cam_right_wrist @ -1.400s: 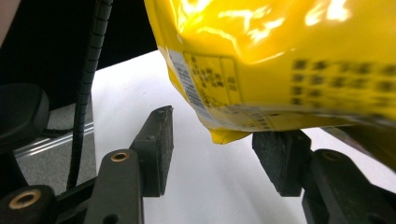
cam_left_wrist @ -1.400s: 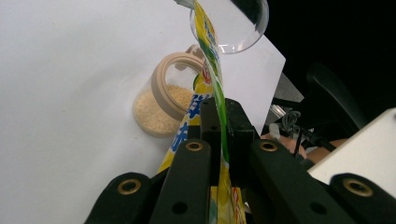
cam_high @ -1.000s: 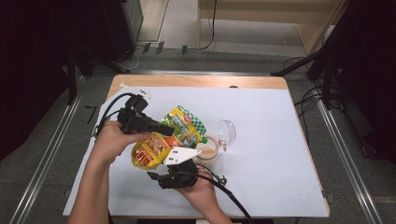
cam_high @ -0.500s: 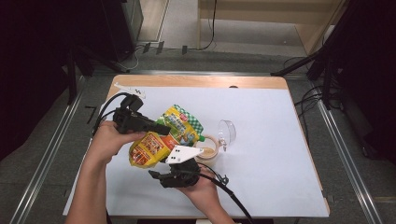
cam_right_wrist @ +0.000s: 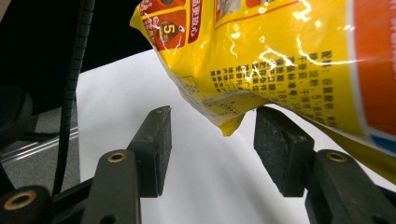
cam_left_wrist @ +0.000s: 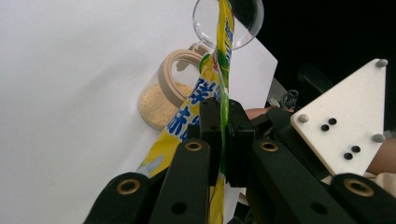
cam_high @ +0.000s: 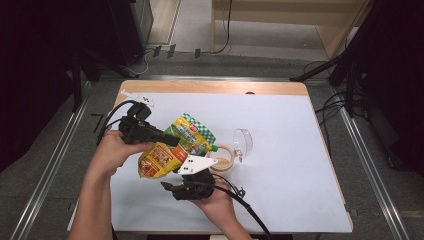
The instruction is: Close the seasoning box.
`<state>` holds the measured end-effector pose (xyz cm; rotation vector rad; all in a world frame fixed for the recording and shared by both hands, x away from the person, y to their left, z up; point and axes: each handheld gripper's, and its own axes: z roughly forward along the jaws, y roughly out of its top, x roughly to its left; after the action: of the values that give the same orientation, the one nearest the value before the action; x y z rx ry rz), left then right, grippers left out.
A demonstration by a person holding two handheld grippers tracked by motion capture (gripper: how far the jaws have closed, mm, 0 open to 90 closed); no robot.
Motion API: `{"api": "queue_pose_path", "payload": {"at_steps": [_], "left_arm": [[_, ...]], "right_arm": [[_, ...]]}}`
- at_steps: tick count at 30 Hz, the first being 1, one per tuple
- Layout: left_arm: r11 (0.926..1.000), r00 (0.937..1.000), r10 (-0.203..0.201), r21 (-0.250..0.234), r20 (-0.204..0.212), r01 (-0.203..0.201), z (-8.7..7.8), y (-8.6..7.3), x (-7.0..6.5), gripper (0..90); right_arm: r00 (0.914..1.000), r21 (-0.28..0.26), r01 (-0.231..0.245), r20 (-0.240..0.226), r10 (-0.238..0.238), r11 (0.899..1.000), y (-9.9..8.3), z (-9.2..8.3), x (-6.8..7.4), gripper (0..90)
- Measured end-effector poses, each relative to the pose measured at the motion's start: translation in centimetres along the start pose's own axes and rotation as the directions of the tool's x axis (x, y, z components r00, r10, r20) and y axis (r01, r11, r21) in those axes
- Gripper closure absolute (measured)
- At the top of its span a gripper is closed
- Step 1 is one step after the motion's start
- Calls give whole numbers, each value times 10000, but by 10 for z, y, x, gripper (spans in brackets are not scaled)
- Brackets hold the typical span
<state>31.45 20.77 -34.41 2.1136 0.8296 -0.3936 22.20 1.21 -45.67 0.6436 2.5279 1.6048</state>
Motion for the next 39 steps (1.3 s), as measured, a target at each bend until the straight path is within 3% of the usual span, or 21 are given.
{"api": "queue_pose_path", "payload": {"at_steps": [10, 26, 36, 39], "left_arm": [[9996, 9993, -86, -257, 352, 95, -3, -4, 9, 890], [9958, 9994, -189, -889, 289, 214, -13, -8, 16, 891], [9884, 9988, -433, -1449, 238, 463, -19, -12, 27, 896], [9862, 9983, -511, -1565, 279, 548, -20, -14, 31, 896]], "right_arm": [[10000, -29, 73, 27, -72, 10000, -1, -2, 0, 475], [9993, -79, 219, -290, -221, 9997, 2, -15, -3, 482], [9956, 126, -138, -927, 149, 9998, 0, -24, -13, 478], [9955, 229, -43, -946, 65, 9997, -1, -28, -14, 478]]}}
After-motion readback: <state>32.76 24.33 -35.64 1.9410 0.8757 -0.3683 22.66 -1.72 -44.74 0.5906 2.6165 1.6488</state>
